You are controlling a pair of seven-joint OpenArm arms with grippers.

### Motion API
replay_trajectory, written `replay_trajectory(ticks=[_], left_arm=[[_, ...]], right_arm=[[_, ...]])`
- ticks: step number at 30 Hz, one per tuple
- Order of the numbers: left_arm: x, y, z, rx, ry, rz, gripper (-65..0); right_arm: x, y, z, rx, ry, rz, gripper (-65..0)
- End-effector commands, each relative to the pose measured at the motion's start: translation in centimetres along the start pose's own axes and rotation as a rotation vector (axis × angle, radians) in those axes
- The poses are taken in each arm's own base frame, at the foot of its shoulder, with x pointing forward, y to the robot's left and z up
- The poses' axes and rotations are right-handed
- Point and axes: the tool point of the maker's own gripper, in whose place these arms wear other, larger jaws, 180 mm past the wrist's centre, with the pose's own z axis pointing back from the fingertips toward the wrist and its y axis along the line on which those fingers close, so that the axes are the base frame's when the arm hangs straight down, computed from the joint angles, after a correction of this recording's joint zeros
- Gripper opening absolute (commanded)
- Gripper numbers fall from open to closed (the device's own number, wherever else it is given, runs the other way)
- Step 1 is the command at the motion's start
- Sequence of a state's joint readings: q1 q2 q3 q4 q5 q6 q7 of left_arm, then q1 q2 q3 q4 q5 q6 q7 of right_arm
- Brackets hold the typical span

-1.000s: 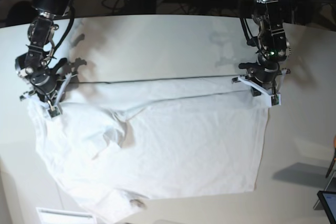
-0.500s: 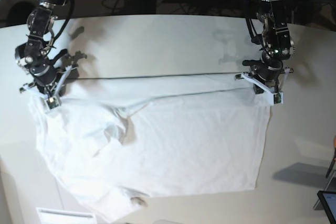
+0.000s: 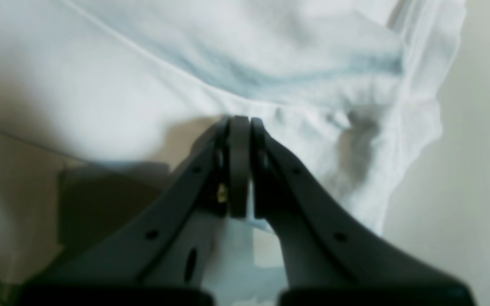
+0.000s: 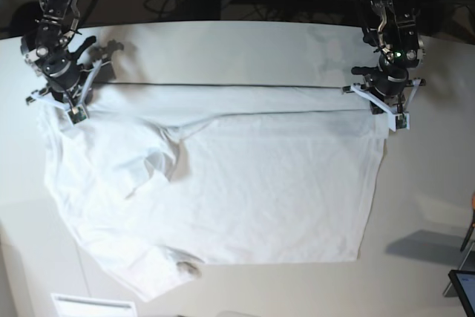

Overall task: Fold the T-shirt properly
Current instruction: 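Hold the folded edge with both grippers and pull it taut, then drag the held folded edge with both grippers to straighten the shirt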

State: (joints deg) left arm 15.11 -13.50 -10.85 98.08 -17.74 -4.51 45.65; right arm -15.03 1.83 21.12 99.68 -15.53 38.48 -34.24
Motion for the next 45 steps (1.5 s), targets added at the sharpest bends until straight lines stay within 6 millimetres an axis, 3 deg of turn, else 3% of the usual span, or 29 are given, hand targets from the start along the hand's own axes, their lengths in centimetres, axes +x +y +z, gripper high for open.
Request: replay_trajectory(ticks=[1,5,11,16,23,28,32,38,45], left_arm=[[1.7,0.7,0.6,0.021,-0.054,-0.014,-65.0],[1.5,0.5,1.3,0.018,-0.06,-0.027,-65.0],[-0.3,0.4,2.3,0.014,-0.028,-0.043,-65.0],[-1.0,0.4,2.5,0.013,-0.014,-0.046,-65.0],[4.0,0.2,4.9,0.02,-0.164,-0.054,-65.0],[5.8,0.2,3.7,0.019,-0.189,-0.029,-65.0],[4.8,0.6,1.5,0.022,-0.138,0.006,-65.0],[0.8,0.3,-1.3,0.012,-0.006,0.018,-65.0],[-1.9,1.0,-0.1,0.025,0.039,-0.003,-65.0]], right_arm=[[-2.1,-0.1,0.4,-0.012,0.091,0.027,-63.3],[-3.4,0.7,1.2,-0.001,0.115,0.034,-63.3],[-4.9,1.2,2.2,0.002,0.144,0.043,-63.3],[-5.5,1.2,2.5,0.004,0.154,0.05,-63.3],[-4.8,1.2,2.3,0.002,0.139,0.049,-63.3],[-4.6,1.1,2.2,0.0,0.135,0.049,-63.3],[-4.6,1.1,2.2,0.0,0.135,0.049,-63.3],[-4.7,0.9,2.3,-0.003,0.136,0.052,-63.3],[-5.0,0.9,2.4,-0.003,0.145,0.052,-63.3]])
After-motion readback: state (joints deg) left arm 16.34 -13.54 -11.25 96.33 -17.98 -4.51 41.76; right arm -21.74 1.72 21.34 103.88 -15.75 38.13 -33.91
